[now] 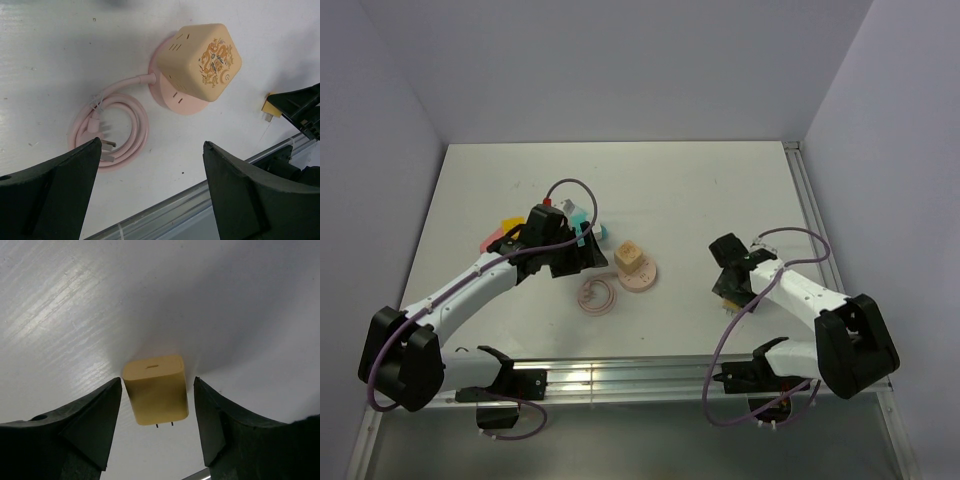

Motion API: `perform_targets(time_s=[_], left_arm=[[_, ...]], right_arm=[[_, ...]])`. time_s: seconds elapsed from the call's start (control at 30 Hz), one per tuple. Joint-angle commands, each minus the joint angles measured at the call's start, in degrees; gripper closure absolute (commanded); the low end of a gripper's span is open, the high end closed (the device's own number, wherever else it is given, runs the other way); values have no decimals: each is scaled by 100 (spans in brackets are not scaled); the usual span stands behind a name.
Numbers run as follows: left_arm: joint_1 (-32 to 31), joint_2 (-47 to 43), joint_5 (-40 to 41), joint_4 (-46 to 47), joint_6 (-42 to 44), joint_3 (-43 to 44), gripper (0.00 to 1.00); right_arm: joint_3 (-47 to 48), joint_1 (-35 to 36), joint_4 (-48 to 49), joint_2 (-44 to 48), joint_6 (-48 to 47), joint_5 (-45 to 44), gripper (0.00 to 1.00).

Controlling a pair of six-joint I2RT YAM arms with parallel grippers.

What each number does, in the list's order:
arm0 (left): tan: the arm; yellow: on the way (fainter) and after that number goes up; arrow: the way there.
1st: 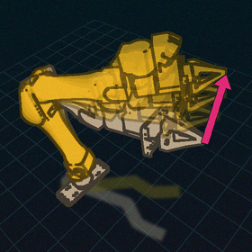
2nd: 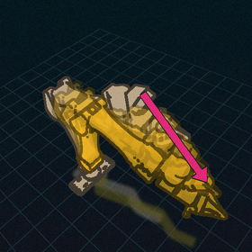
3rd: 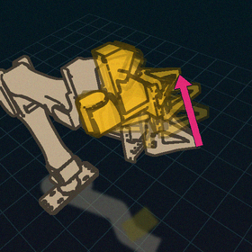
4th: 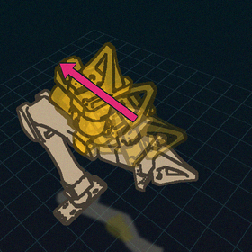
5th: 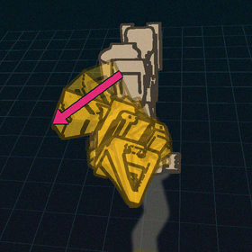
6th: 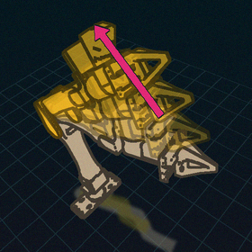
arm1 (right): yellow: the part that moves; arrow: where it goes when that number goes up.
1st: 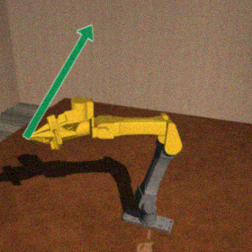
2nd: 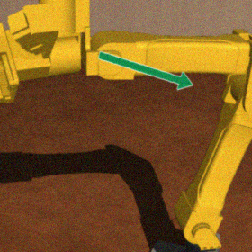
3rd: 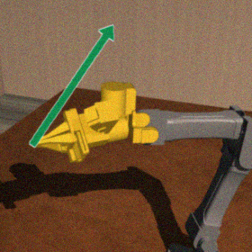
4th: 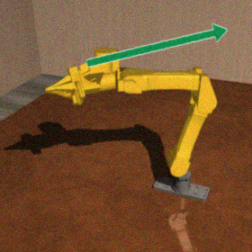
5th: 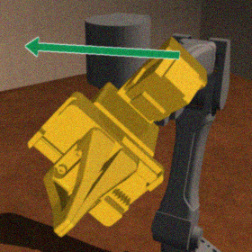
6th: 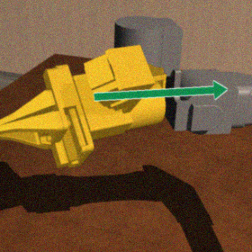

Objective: Insert the plug
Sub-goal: Pick up the plug from the center of the board, then place the plug at the center of the board.

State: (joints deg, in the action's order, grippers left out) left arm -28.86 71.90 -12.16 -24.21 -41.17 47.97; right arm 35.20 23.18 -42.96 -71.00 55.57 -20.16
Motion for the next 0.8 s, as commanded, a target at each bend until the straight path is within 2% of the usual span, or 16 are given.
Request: perform_targets(time_s=[0.0,0.07,0.23,0.37,0.43,0.6,0.77], left_arm=[[-23,-159,21,188,-5,-6,12],[-23,-159,30,188,-14,-15,12],[-23,-97,39,179,-40,20,12],[-76,-97,328,48,-76,151,12],[-84,-80,311,30,-84,222,12],[-93,52,101,-84,-155,423,12],[-216,184,100,-497,-163,951,12]], right_arm=[[-4,-50,419,-63,-38,-23,34],[-5,-50,516,-133,-90,73,44],[250,248,701,-204,-274,266,46],[207,686,1351,-37,-547,750,52],[180,854,1702,112,-757,847,58],[14,1338,2614,463,-1267,1119,59],[-435,2058,3512,789,-1654,1023,61]])
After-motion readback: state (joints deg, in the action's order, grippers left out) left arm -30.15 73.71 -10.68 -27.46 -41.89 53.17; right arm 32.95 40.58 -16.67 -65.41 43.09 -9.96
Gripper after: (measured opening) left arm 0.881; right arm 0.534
